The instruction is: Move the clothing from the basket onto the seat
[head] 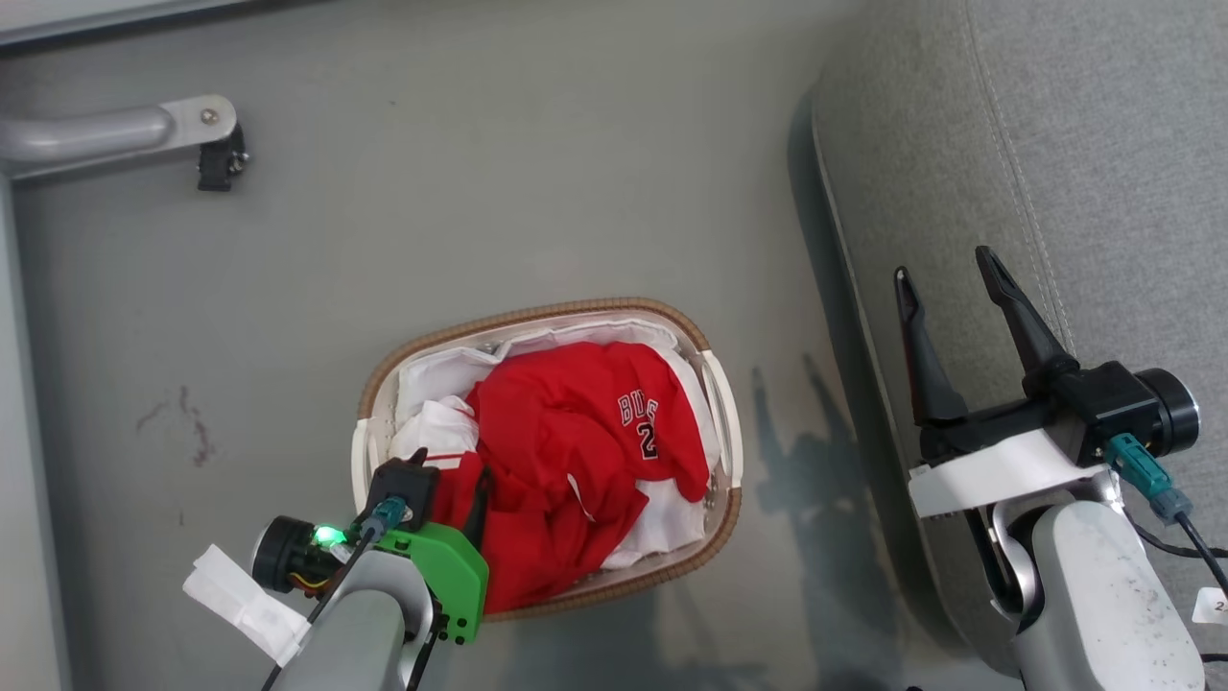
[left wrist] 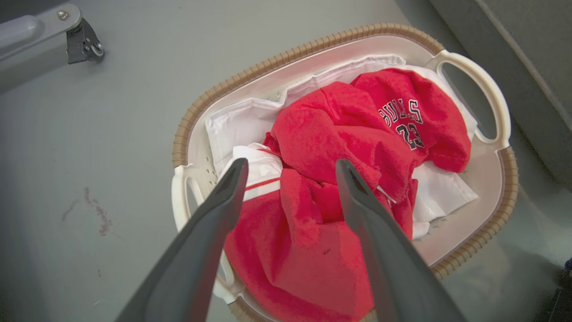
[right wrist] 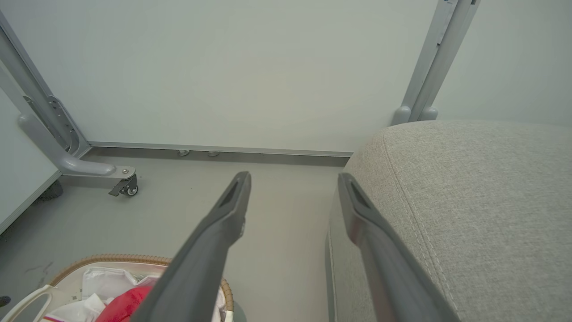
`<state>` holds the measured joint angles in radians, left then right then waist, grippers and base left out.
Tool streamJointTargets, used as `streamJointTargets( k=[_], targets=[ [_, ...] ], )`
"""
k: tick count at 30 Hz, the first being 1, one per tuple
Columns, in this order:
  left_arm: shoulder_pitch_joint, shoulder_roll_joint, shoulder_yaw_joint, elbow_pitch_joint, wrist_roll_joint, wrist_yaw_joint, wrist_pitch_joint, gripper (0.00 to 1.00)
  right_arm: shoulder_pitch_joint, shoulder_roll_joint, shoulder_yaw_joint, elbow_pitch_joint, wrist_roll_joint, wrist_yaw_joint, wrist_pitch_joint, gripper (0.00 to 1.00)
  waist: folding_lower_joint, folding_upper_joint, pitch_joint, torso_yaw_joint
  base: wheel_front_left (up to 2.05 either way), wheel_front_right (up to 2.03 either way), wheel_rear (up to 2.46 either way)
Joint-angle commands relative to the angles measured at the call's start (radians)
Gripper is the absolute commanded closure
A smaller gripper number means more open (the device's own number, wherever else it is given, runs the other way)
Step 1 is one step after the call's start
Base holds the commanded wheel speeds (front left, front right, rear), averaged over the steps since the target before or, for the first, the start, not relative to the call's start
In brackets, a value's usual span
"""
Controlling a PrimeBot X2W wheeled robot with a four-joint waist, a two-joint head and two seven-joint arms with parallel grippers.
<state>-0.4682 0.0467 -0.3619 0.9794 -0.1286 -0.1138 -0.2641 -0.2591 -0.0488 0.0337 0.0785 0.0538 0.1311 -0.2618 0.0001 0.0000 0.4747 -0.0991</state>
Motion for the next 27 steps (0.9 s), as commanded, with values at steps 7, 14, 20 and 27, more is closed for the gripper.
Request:
streamJointTargets(
  k=[7, 14, 20, 27],
  targets=[
    [-0.091, 0.011, -0.021, 0.150, -0.011, -0.006, 0.019, 0.00, -0.039, -0.003, 0.013, -0.005, 0.028, -0.001, -0.005, 0.00, -0.0001, 0.0000, 0.134, -0.076, 0.00, 0.00, 0.00],
    [-0.134, 0.020, -0.026, 0.244, -0.025, -0.008, 0.063, 0.00, -0.054, -0.003, 0.030, -0.009, 0.050, -0.001, -0.005, 0.00, -0.0001, 0.0000, 0.171, -0.096, 0.00, 0.00, 0.00],
    [-0.144, 0.022, -0.034, 0.276, -0.041, -0.013, 0.112, 0.58, -0.059, -0.003, 0.038, -0.003, 0.063, -0.001, -0.005, 0.00, -0.0001, 0.0000, 0.185, -0.105, 0.00, 0.00, 0.00],
    [-0.138, 0.026, -0.044, 0.287, -0.060, -0.017, 0.096, 1.00, -0.057, -0.003, 0.049, 0.007, 0.066, -0.001, -0.005, 0.00, -0.0001, 0.0000, 0.175, -0.106, 0.00, 0.00, 0.00]
  ],
)
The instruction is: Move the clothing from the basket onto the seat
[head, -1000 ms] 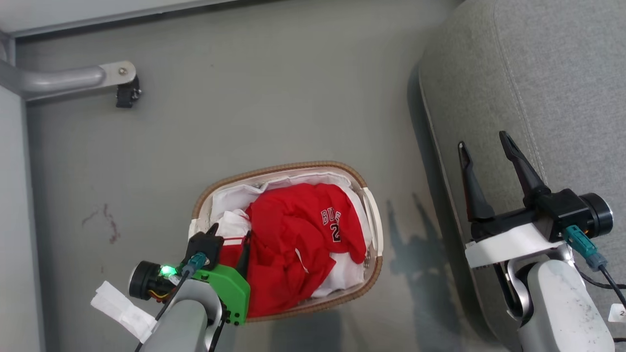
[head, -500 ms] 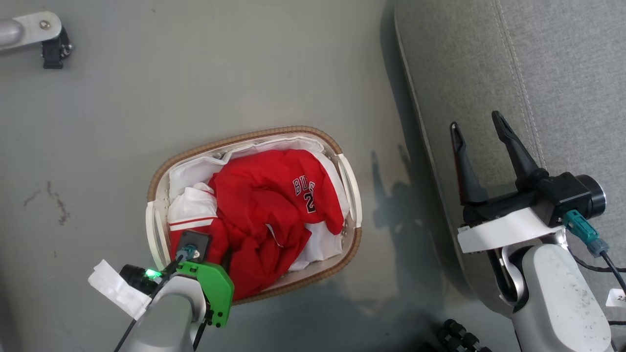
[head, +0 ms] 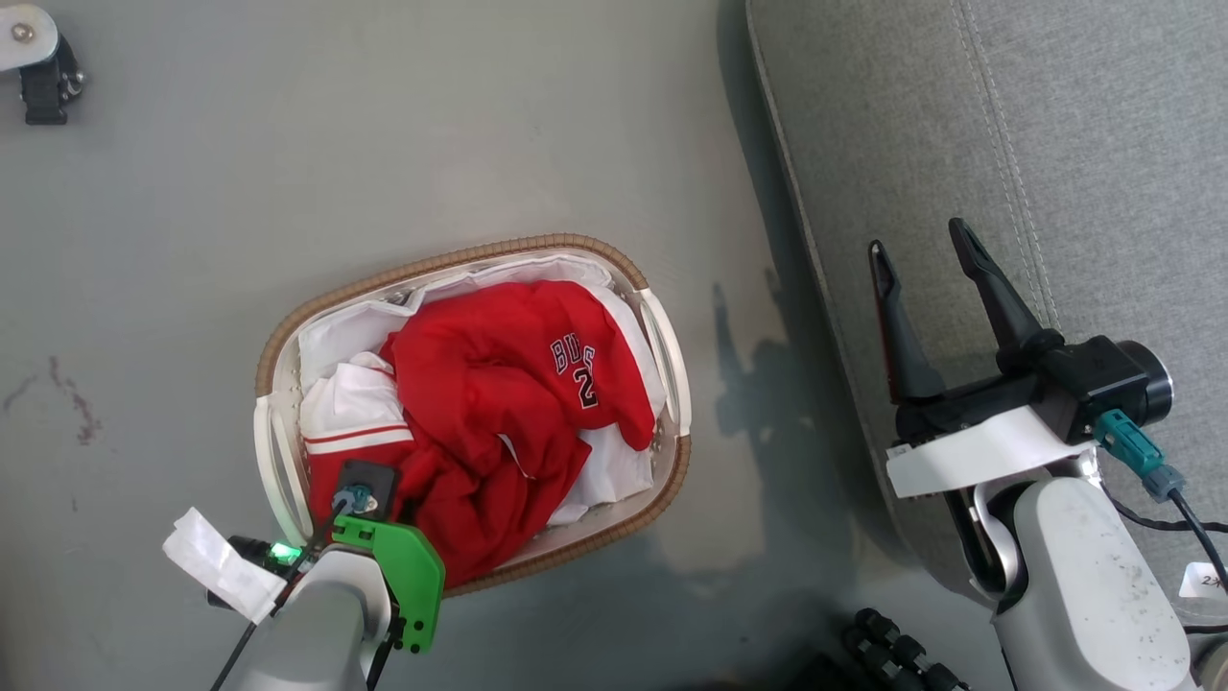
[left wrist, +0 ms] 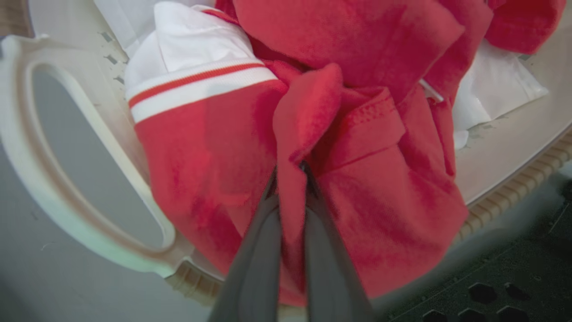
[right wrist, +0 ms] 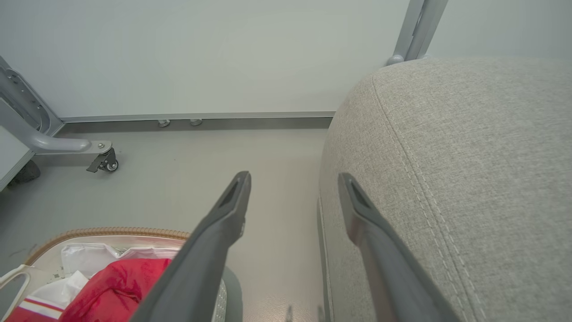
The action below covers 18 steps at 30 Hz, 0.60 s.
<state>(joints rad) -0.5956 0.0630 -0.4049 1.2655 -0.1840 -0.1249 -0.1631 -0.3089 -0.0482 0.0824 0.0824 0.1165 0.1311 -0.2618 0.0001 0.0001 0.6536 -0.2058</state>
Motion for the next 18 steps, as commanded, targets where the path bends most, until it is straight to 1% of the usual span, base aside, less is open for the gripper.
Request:
streamJointTargets(
  k=[1, 10, 18],
  targets=[
    [-0.006, 0.010, -0.002, 0.003, -0.009, -0.005, -0.010, 1.00, -0.006, -0.004, 0.002, 0.006, 0.002, -0.001, -0.005, 0.00, -0.0001, -0.0001, -0.010, 0.000, 0.00, 0.00, 0.00],
    [0.020, 0.004, -0.012, 0.007, -0.034, -0.006, -0.056, 1.00, 0.027, -0.004, -0.007, 0.022, -0.015, -0.001, -0.005, 0.00, -0.0001, -0.0001, -0.094, 0.012, 0.00, 0.00, 0.00],
    [0.037, -0.003, -0.017, -0.027, -0.068, -0.006, -0.094, 1.00, 0.074, -0.004, -0.026, 0.037, -0.040, -0.001, -0.005, 0.00, -0.0001, -0.0001, -0.226, 0.043, 0.00, 0.00, 0.00]
  ],
)
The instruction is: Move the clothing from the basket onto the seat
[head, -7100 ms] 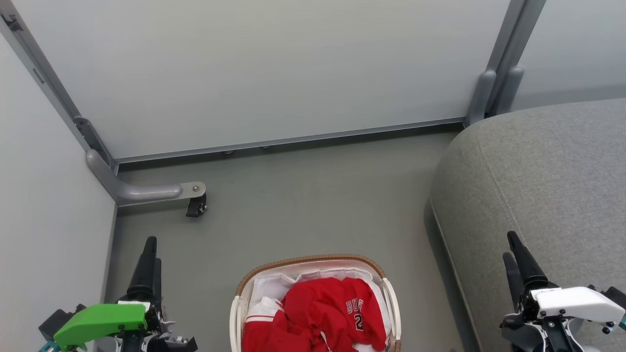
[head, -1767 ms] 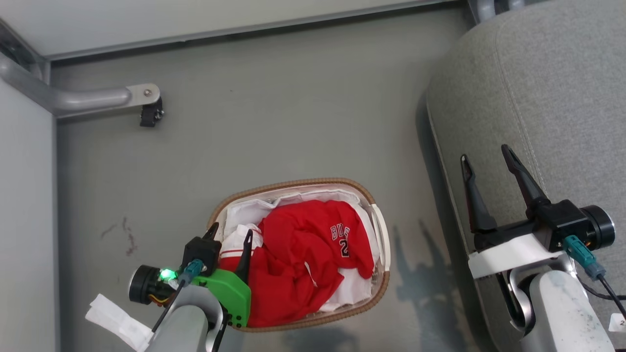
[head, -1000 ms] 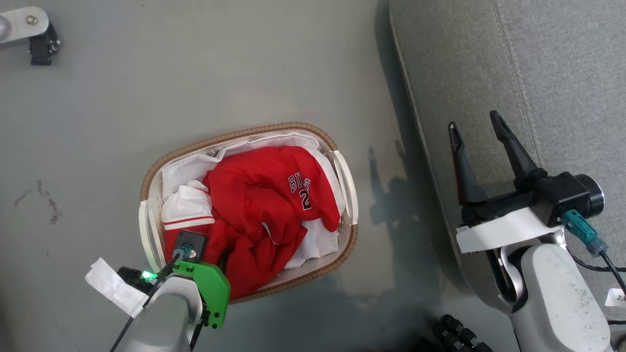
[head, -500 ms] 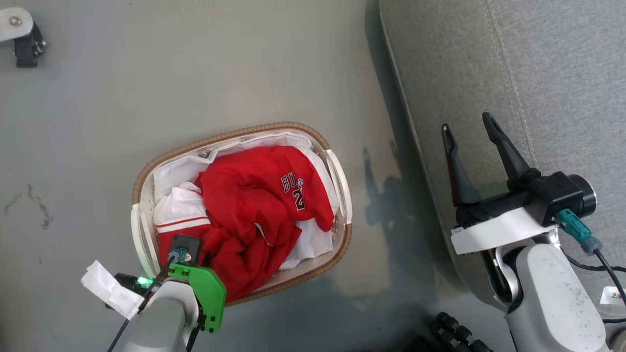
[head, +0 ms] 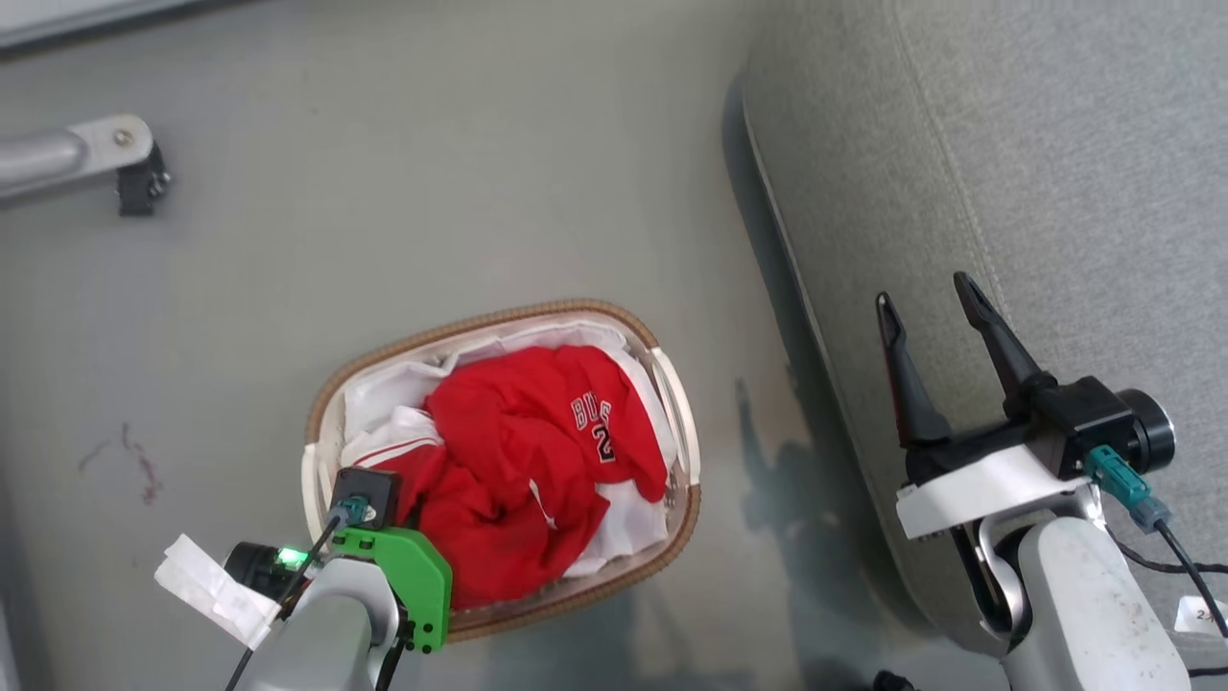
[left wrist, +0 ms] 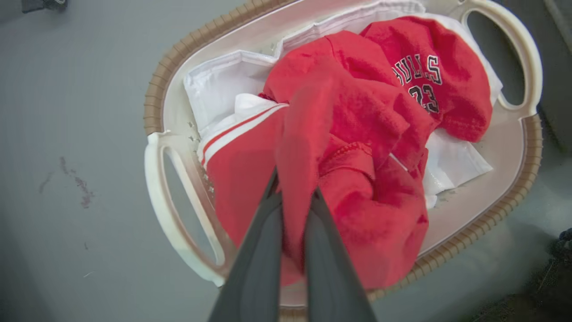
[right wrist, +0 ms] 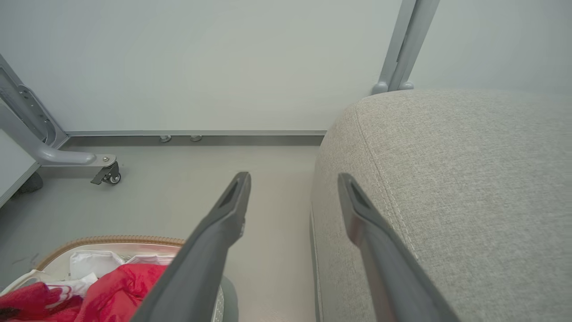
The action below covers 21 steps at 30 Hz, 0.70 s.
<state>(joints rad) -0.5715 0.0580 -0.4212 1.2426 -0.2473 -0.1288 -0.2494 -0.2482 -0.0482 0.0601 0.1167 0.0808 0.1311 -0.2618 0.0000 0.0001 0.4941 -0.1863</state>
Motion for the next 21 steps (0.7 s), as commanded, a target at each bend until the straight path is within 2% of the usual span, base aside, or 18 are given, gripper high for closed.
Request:
streamJointTargets(
  k=[1, 10, 21],
  targets=[
    [0.015, 0.002, -0.003, -0.013, -0.010, -0.002, -0.009, 1.00, 0.022, -0.004, -0.006, 0.005, -0.009, -0.001, -0.005, 0.00, 0.0000, -0.0001, -0.085, 0.028, 0.00, 0.00, 0.00],
    [0.028, 0.006, -0.057, -0.140, -0.041, -0.003, -0.016, 1.00, 0.095, -0.004, -0.034, 0.023, -0.042, -0.001, -0.005, 0.00, 0.0000, -0.0001, -0.253, 0.077, 0.00, 0.00, 0.00],
    [-0.077, 0.100, -0.201, -0.383, -0.094, -0.001, -0.015, 1.00, 0.179, -0.004, -0.038, 0.042, -0.057, -0.001, -0.005, 0.00, 0.0000, -0.0001, -0.406, 0.118, 0.00, 0.00, 0.00]
  ],
)
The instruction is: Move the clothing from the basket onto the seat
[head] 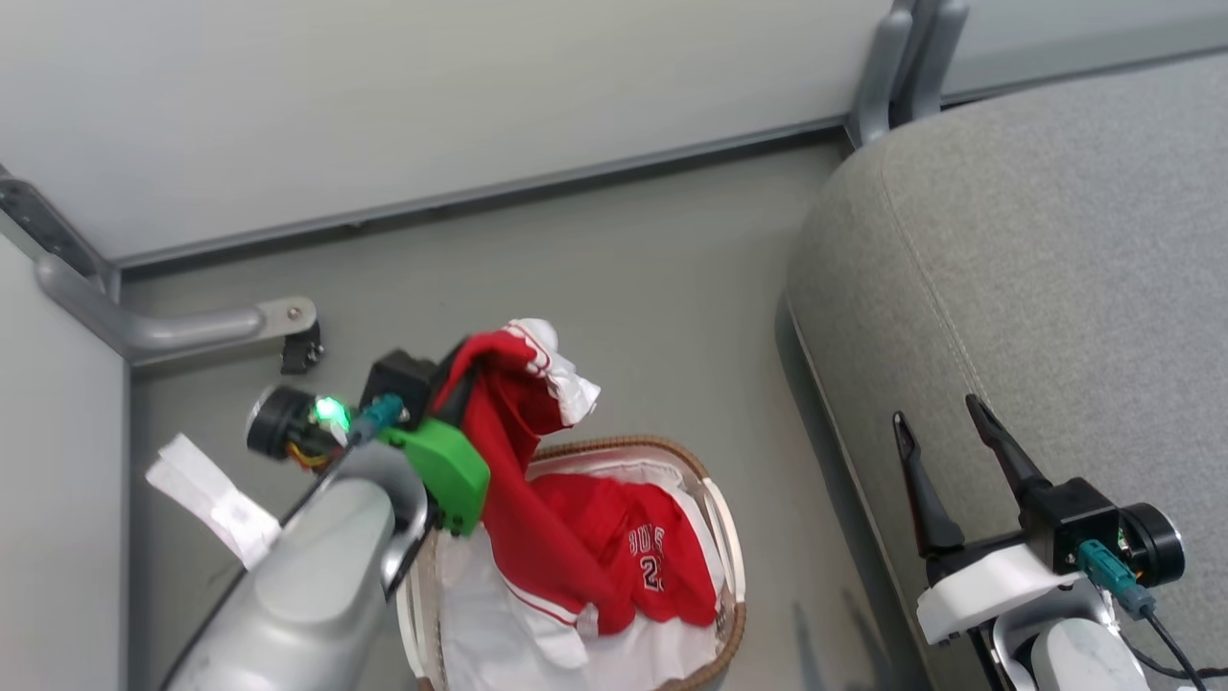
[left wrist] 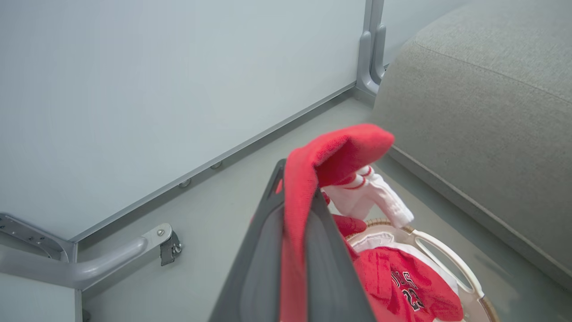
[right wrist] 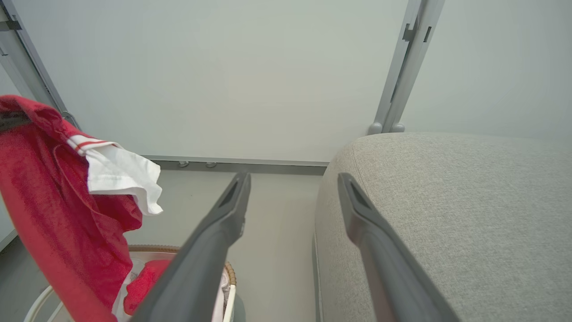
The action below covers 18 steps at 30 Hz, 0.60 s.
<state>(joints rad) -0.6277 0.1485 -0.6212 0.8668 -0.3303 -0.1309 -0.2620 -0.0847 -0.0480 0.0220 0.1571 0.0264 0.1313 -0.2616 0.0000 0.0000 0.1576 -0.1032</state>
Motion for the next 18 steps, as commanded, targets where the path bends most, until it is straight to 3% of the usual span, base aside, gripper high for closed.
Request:
streamJointTargets(
  k=[1, 12, 18],
  targets=[
    [-0.042, 0.018, -0.016, -0.028, -0.012, 0.001, 0.001, 1.00, 0.021, -0.004, 0.001, 0.003, -0.003, -0.001, -0.005, 0.00, 0.0000, 0.0000, -0.081, 0.037, 0.00, 0.00, 0.00],
    [-0.252, 0.111, -0.082, -0.255, -0.028, 0.001, 0.093, 1.00, 0.037, -0.004, 0.020, 0.005, -0.013, -0.001, -0.005, 0.00, 0.0000, 0.0000, -0.148, 0.034, 0.00, 0.00, 0.00],
    [-0.344, 0.121, -0.083, -0.325, -0.022, 0.001, 0.143, 1.00, 0.004, -0.004, 0.062, 0.005, -0.019, -0.001, -0.005, 0.00, 0.0000, 0.0000, -0.151, 0.027, 0.00, 0.00, 0.00]
  ],
)
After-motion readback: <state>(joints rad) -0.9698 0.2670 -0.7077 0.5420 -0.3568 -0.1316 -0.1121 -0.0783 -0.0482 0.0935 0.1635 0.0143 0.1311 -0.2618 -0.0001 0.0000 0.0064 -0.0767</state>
